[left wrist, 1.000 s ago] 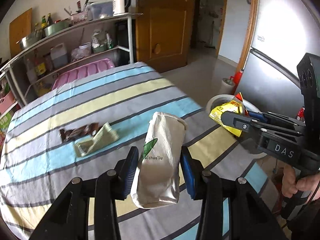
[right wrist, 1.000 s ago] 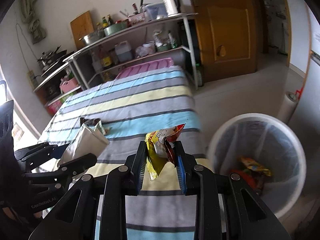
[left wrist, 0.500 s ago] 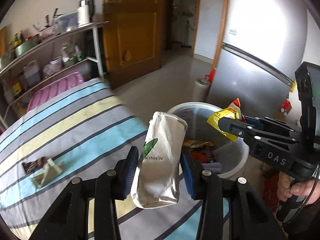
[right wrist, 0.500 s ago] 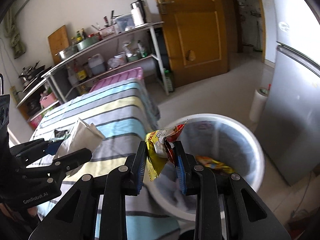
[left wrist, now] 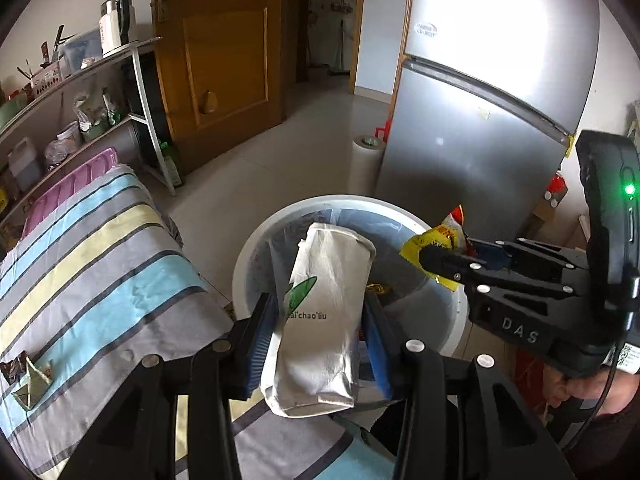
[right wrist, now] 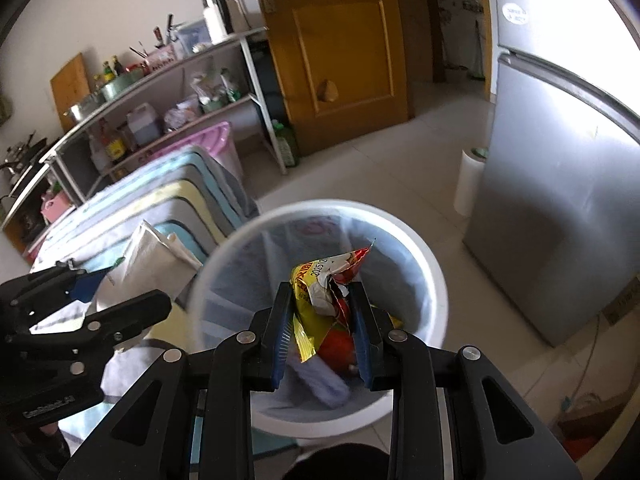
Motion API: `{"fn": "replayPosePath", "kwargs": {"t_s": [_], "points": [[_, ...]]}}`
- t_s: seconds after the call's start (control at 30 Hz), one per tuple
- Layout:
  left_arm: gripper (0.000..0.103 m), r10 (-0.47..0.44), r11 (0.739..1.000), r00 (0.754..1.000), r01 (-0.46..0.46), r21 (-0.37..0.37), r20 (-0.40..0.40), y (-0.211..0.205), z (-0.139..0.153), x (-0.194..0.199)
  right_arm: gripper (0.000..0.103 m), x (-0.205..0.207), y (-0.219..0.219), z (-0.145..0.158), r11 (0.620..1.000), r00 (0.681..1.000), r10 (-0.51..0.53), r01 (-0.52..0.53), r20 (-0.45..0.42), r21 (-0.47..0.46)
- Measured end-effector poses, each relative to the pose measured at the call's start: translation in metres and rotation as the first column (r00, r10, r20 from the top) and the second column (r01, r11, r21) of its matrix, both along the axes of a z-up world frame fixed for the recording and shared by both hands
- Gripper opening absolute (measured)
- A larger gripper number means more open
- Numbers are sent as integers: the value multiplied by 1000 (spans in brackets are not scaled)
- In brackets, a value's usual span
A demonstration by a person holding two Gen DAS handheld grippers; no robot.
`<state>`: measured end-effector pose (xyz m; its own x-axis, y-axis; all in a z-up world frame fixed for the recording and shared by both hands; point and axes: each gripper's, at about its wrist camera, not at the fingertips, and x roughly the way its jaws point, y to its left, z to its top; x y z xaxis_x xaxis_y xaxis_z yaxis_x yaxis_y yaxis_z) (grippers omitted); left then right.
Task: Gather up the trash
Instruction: 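Carry paper bag and yellow wrapper over the bin and open both tools, then reach both tools back to the chocolate wrapper and green packet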
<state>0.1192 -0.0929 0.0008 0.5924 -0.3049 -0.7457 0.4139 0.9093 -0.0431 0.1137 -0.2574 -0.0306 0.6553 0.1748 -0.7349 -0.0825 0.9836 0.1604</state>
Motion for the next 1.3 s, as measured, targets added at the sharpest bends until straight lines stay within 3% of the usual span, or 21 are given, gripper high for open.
{"fn": "replayPosePath", "kwargs": {"t_s": [0.43,0.5,0.67,0.73,1.3], "points": [[48,5,1000,999,-4,16,-51,-17,-21,17,32,17,-16,-35,999,995,-23,19,-94,-41],[54,9,1000,998,-8,21,-56,-17,-22,17,33,17,-16,-36,998,995,-30,26,-95,-50],[61,10,1000,998,-10,13,-58,-16,-21,16,47,16,-15,-34,999,996,-34,31,-86,-33],[66,15,1000,998,-14,11,-56,-15,-20,16,48,14,-16,-33,999,996,-35,32,-83,-27],[68,65,997,998,-65,-33,-3,13,3,-4,48,-5,-3,-9,999,999,-50,50,-18,-13]]}}
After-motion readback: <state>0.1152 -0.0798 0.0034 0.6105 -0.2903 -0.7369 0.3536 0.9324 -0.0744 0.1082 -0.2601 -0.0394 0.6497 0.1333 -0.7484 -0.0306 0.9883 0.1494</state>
